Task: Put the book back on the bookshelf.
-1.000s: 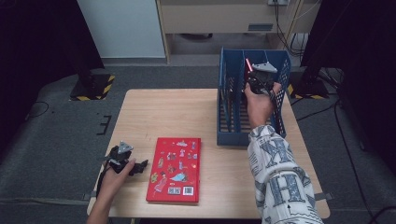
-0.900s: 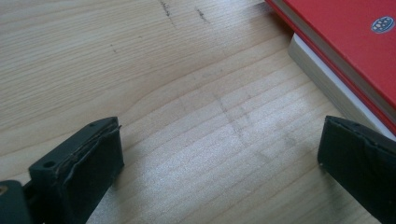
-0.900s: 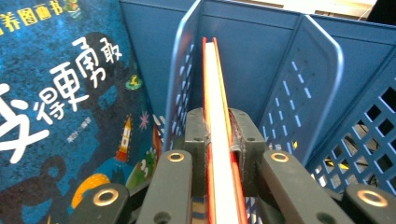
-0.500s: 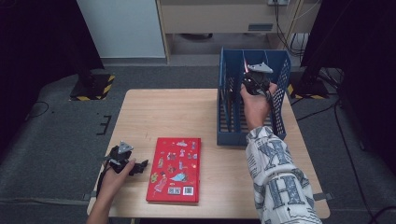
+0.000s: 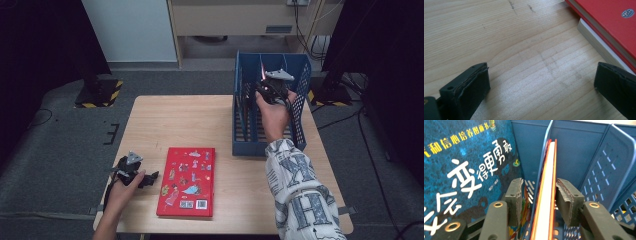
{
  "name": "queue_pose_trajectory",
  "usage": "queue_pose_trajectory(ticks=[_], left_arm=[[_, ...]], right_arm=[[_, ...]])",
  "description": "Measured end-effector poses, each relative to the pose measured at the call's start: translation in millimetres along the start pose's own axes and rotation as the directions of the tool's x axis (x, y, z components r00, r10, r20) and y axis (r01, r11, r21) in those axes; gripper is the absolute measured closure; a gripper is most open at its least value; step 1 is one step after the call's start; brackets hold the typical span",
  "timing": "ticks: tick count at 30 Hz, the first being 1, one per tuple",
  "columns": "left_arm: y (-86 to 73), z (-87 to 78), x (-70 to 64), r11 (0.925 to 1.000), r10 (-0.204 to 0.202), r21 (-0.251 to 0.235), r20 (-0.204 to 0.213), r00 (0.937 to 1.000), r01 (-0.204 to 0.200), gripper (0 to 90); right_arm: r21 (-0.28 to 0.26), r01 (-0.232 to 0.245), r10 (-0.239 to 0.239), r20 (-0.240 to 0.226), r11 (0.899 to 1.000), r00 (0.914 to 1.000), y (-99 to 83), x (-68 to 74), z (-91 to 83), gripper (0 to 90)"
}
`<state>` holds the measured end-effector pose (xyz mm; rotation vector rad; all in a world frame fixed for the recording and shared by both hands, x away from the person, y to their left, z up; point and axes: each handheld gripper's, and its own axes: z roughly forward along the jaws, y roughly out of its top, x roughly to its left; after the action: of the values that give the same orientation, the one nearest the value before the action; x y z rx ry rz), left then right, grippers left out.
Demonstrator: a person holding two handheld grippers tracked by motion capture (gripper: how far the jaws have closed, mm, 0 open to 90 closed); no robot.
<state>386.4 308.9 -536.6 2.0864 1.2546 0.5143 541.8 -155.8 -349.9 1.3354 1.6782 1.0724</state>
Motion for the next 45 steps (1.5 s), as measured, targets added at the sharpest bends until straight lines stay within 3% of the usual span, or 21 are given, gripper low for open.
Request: queue_pose_trajectory(ticks=[7, 8, 15, 19, 22, 30, 33, 45], left_arm=[[0.2, 0.3, -0.4, 1.0, 0.0, -0.001, 0.001, 1.0, 0.0, 0.0], [0.3, 0.4, -0.3, 1.0, 0.003, 0.0, 0.001, 1.0, -0.003, 0.0], [0.4, 0.5, -0.5, 1.0, 0.004, 0.0, 0.002, 1.0, -0.004, 0.0], [0.5, 0.5, -0.6, 1.0, 0.004, 0.001, 0.002, 1.0, -0.004, 0.0], [0.5, 0.5, -0.6, 1.0, 0.004, 0.0, 0.002, 1.0, -0.004, 0.0], [0.7, 0.5, -0.8, 1.0, 0.005, 0.002, 0.003, 1.0, -0.005, 0.0], [0.9, 0.9, -1.2, 1.0, 0.003, 0.0, 0.003, 1.0, -0.003, 0.0], [1.1, 1.2, -1.6, 1.0, 0.0, -0.001, 0.003, 1.0, 0.0, 0.0]], right_arm=[[-0.007, -0.015, 0.015, -0.017, 1.0, 0.9997, -4.3, -2.9, -3.1, 47.8], [-0.01, -0.017, 0.017, -0.029, 1.0, 0.9994, -4.3, -4.0, -5.0, 42.2], [-0.01, -0.012, 0.011, -0.085, 1.0, 0.9963, -2.5, -4.1, -13.8, 28.6], [-0.036, -0.013, 0.009, -0.099, 0.999, 0.9951, -5.4, -3.5, -18.9, 25.7], [-0.018, -0.012, 0.01, -0.124, 1.0, 0.9922, -13.1, -5.0, -24.9, 20.3], [-0.008, -0.01, 0.008, -0.167, 1.0, 0.9859, -31.4, -9.8, -36.6, 17.5], [0.001, 0.016, -0.015, -0.183, 1.0, 0.983, -41.8, -8.8, -44.6, 15.8], [0.015, 0.014, -0.01, -0.222, 1.0, 0.975, -62.6, -5.0, -58.5, 11.9]])
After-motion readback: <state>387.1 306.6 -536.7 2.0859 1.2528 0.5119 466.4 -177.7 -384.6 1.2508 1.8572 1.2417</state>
